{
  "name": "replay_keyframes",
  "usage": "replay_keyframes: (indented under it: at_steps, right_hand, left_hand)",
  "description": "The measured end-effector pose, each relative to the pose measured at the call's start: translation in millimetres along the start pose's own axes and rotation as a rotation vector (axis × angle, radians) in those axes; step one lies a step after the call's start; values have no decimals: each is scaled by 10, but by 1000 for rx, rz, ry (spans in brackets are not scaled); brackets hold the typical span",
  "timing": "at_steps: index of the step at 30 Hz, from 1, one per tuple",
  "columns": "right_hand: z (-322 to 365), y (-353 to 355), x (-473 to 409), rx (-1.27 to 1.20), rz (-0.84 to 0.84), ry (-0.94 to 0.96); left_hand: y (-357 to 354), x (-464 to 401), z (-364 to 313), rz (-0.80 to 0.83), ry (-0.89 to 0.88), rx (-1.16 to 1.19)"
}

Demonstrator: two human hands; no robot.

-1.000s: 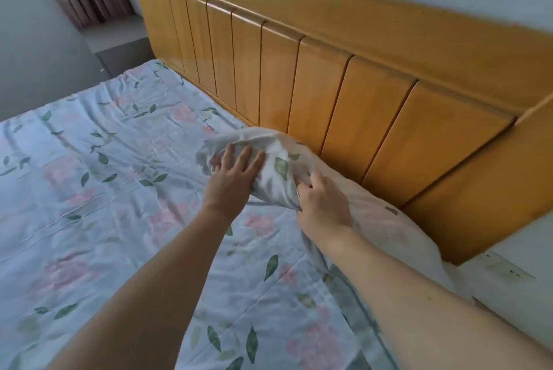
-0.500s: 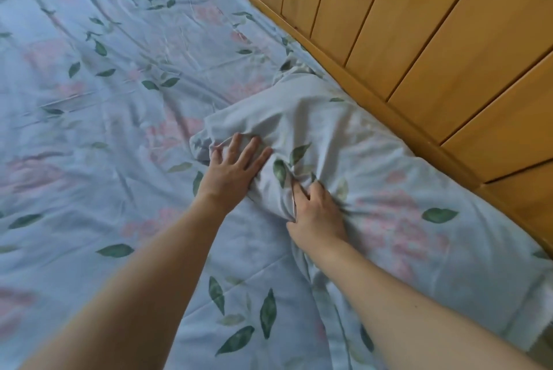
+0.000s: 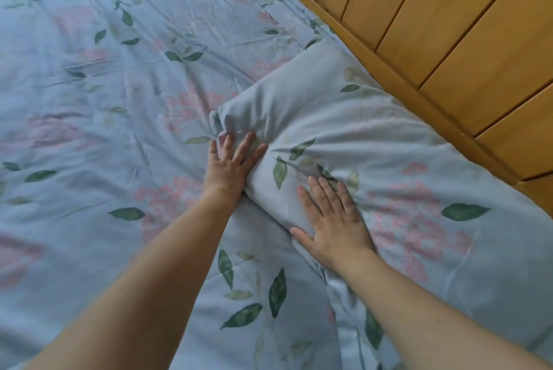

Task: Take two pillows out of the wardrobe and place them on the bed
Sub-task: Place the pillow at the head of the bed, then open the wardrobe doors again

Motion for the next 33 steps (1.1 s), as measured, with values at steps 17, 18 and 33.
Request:
replay_keyframes:
  at_steps: [17,18,33]
  right_hand:
    - [-1341,1697,1281,-163,289,-329]
    - [-1412,1977,1434,-204,302,-363]
    - [-2685,5107,3917,-377,-125,-897]
  left_hand:
    - [2014,1106,-975,-8,-300,330]
    - [2334,1190,-1034,-23,-335,342]
    - [6172,2557,-2609,-413,-921,242]
Point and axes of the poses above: each hand's wrist, its own x-axis away from the middle knuckle, its own y-axis out of the back of the hand, z = x × y, the point moved 5 cm from there along -x, towards the middle knuckle, and after that the axes turned 9 degrees about -y, right-handed, at the moved point
